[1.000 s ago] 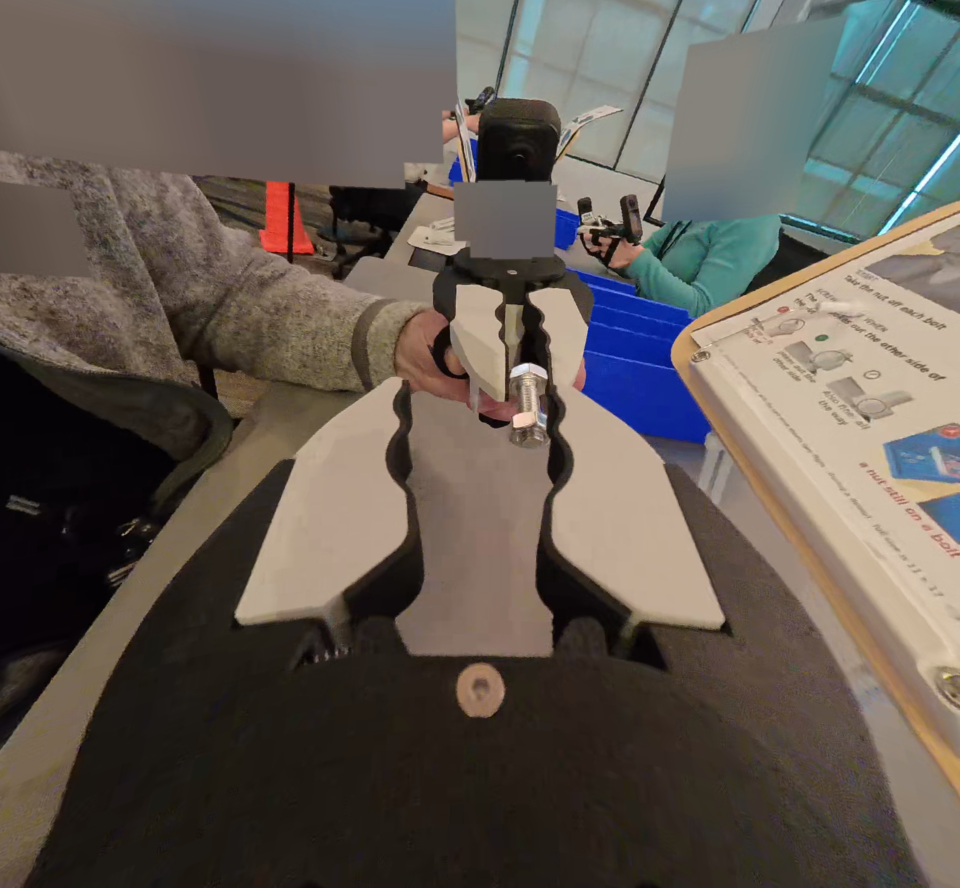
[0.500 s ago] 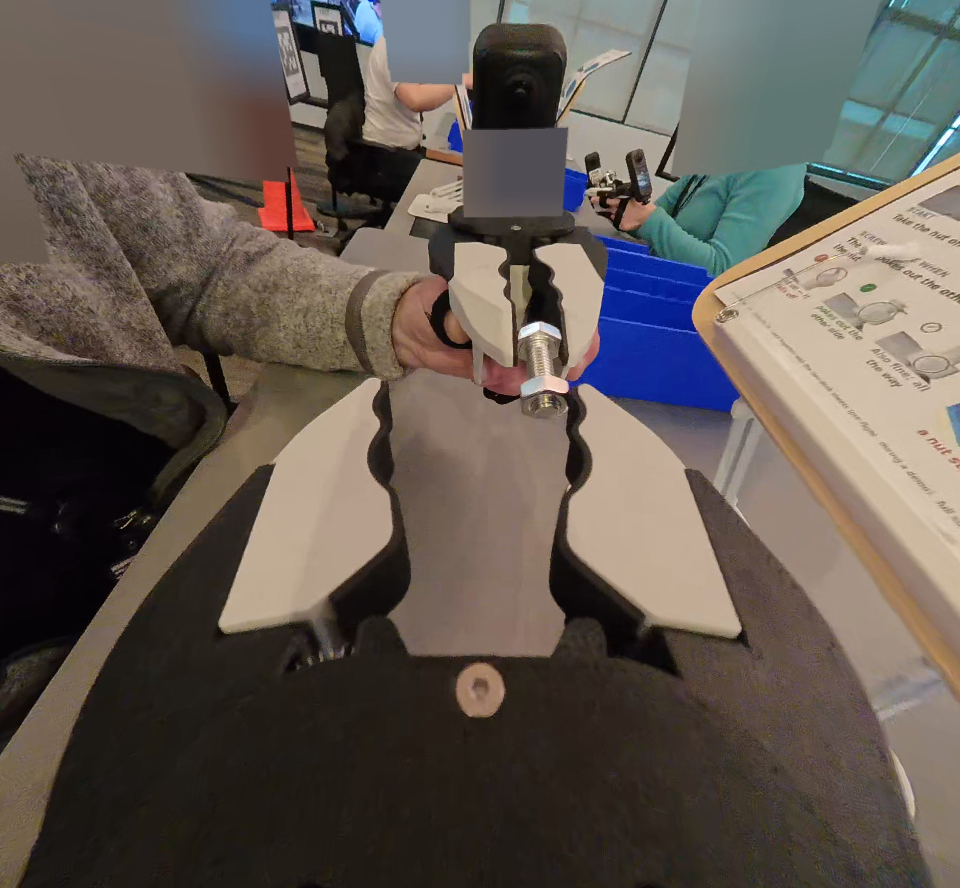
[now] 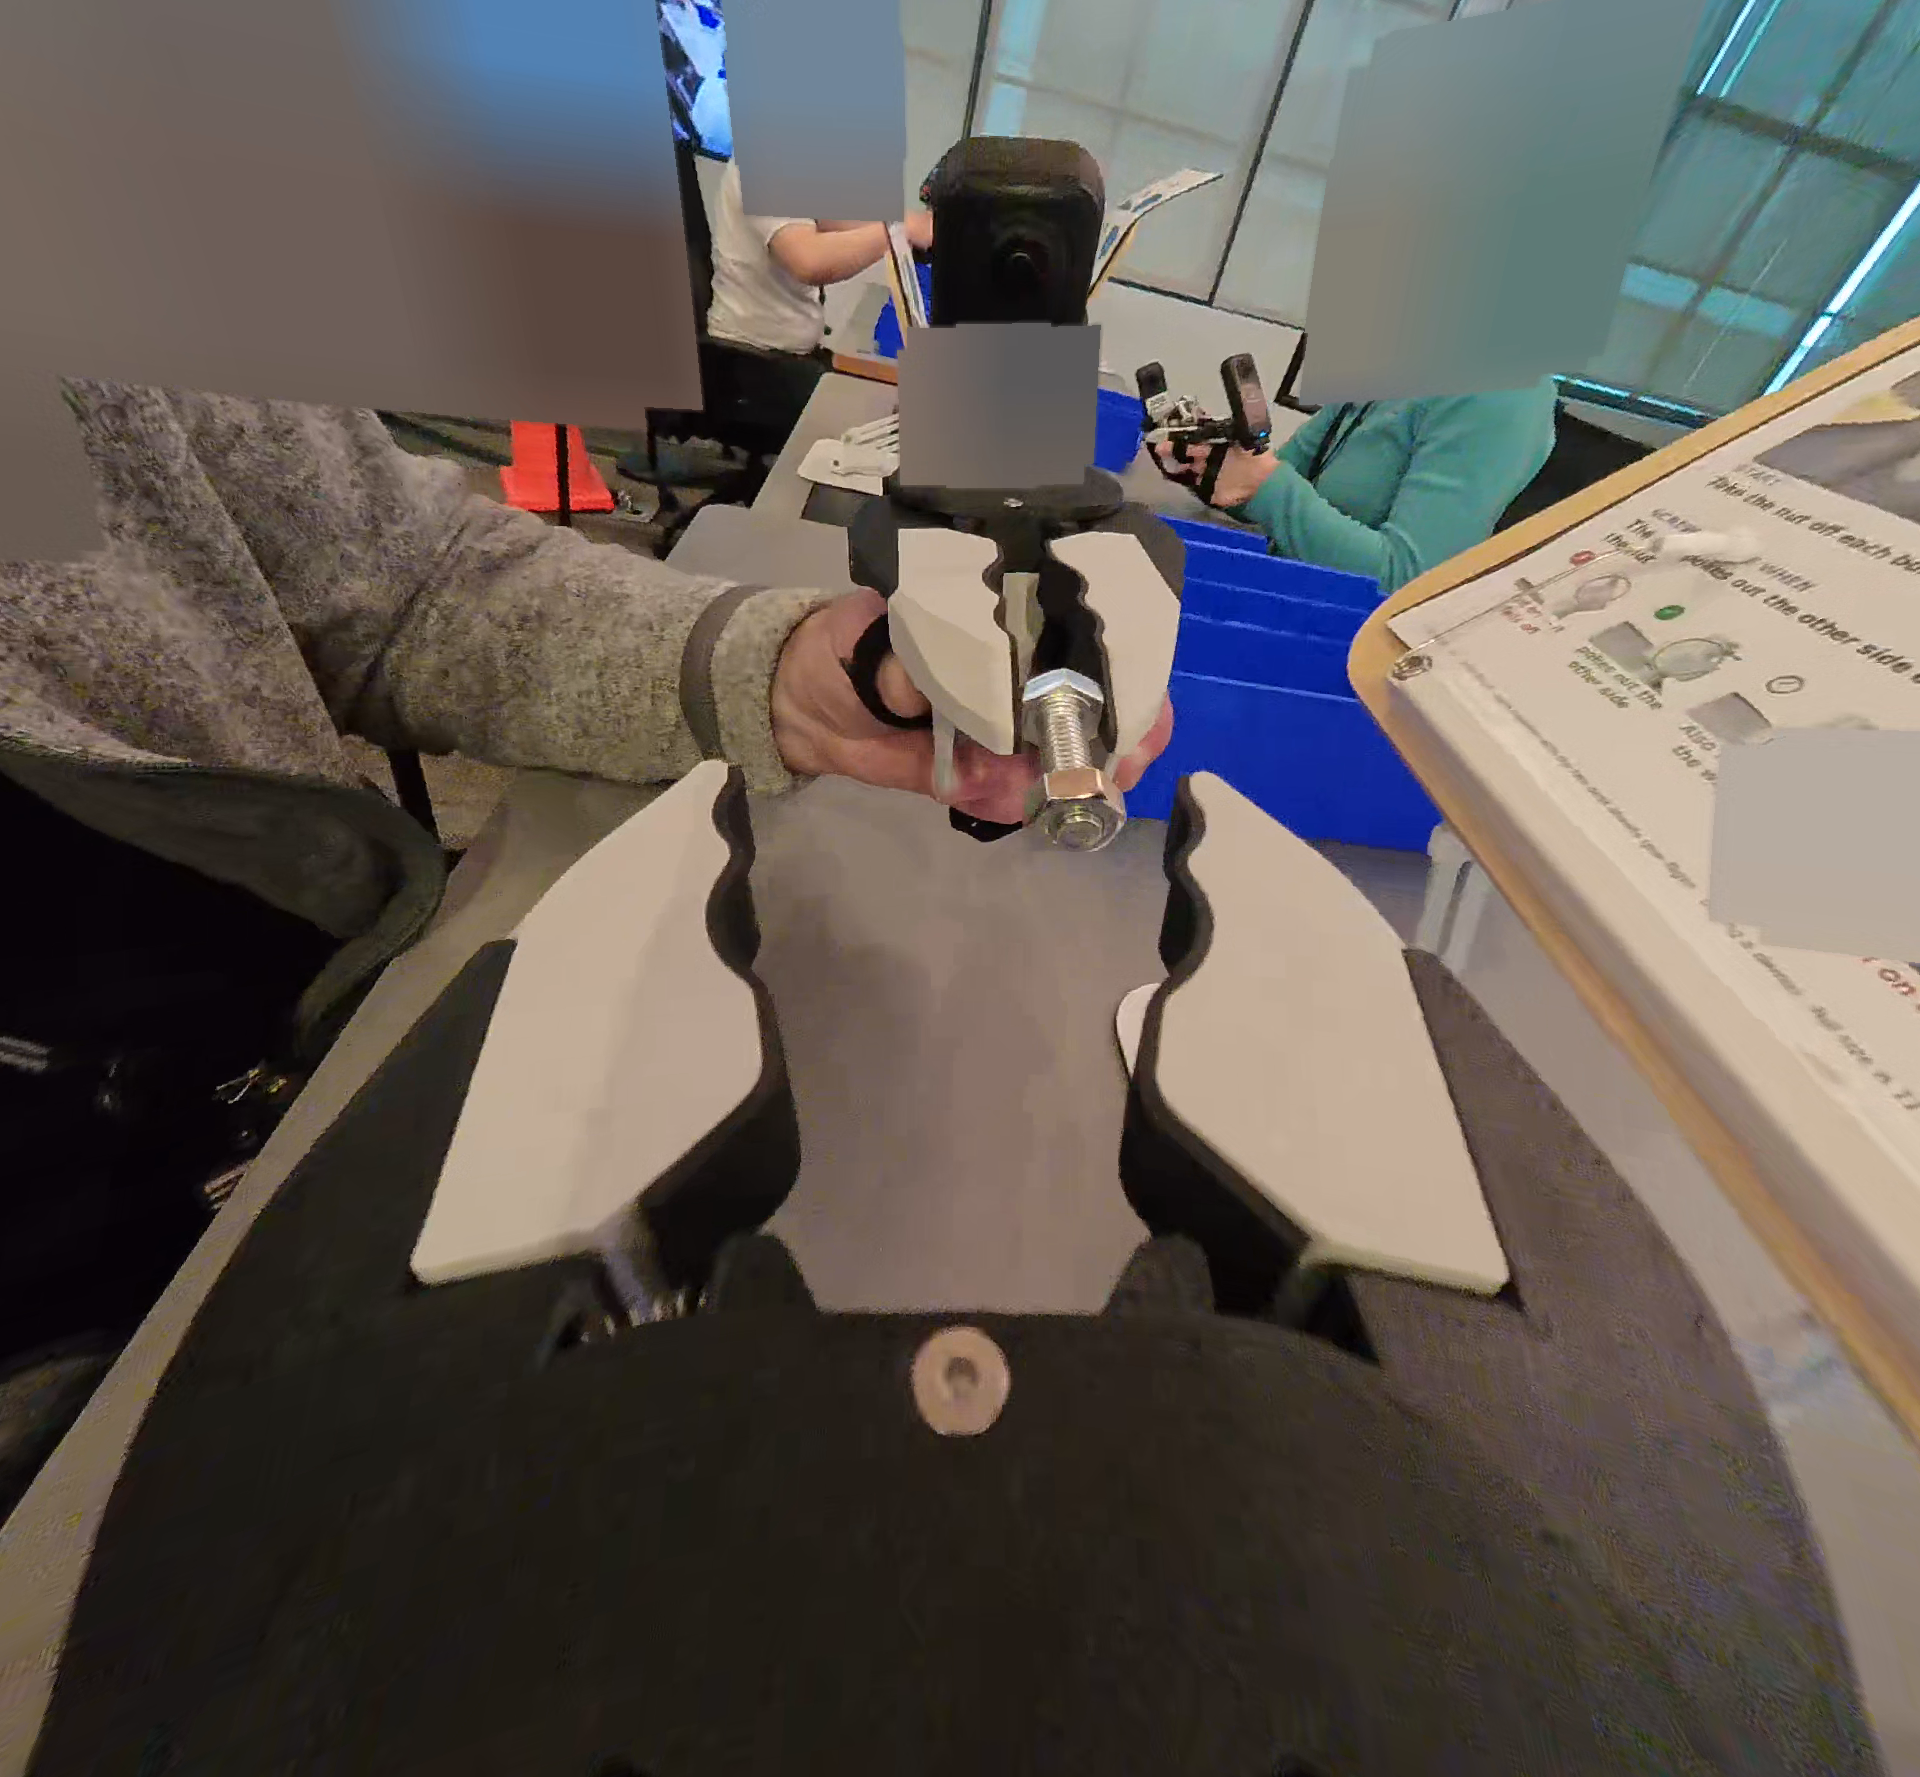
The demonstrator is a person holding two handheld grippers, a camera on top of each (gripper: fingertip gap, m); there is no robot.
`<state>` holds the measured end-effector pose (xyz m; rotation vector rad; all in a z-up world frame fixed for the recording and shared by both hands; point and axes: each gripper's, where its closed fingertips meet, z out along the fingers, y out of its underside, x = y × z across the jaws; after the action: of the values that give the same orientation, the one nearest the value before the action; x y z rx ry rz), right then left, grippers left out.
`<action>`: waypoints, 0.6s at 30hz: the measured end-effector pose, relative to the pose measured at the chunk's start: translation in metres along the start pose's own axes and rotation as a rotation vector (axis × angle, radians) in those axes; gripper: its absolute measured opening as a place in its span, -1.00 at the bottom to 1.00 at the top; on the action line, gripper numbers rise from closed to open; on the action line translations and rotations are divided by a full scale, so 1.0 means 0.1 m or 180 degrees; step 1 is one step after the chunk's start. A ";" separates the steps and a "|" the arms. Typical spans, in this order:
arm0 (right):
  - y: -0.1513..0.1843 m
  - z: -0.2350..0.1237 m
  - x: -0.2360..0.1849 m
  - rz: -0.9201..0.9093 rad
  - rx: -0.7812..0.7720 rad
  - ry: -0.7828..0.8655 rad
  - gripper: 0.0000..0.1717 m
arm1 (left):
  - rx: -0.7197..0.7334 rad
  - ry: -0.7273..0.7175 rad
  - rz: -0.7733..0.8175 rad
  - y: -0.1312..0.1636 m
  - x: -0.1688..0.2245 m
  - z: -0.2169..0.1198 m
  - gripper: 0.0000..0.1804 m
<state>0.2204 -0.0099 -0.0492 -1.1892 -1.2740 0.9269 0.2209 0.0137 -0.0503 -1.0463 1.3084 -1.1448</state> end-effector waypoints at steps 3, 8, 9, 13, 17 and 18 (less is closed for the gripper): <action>-0.01 0.03 -0.10 -0.0075 0.0020 -0.0134 -0.27 | -0.0030 -0.0024 -0.0017 0.03 -0.02 0.00 -0.81; -0.07 -0.02 -0.11 -0.0130 0.0092 -0.0148 -0.38 | 0.0032 -0.0035 -0.0051 0.01 -0.04 -0.03 -0.81; -0.07 -0.03 -0.04 -0.0037 0.0118 -0.0049 -0.20 | 0.0028 -0.0030 -0.0051 0.00 -0.04 -0.02 -0.81; 0.06 0.05 -0.07 -0.0035 -0.0046 -0.0081 -0.08 | 0.0031 -0.0018 -0.0060 0.01 -0.03 -0.01 -0.81; -0.12 -0.06 -0.31 -0.0324 0.0183 -0.0476 -0.57 | -0.0032 -0.0070 -0.0027 0.03 -0.04 0.00 -0.81; -0.13 -0.06 -0.35 -0.0356 0.0182 -0.0538 -0.56 | 0.0008 -0.0015 -0.0080 0.03 -0.03 -0.01 -0.81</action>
<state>0.2208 -0.0477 -0.0428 -1.0015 -1.4241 0.9907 0.2206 0.0174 -0.0524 -1.0655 1.2931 -1.1618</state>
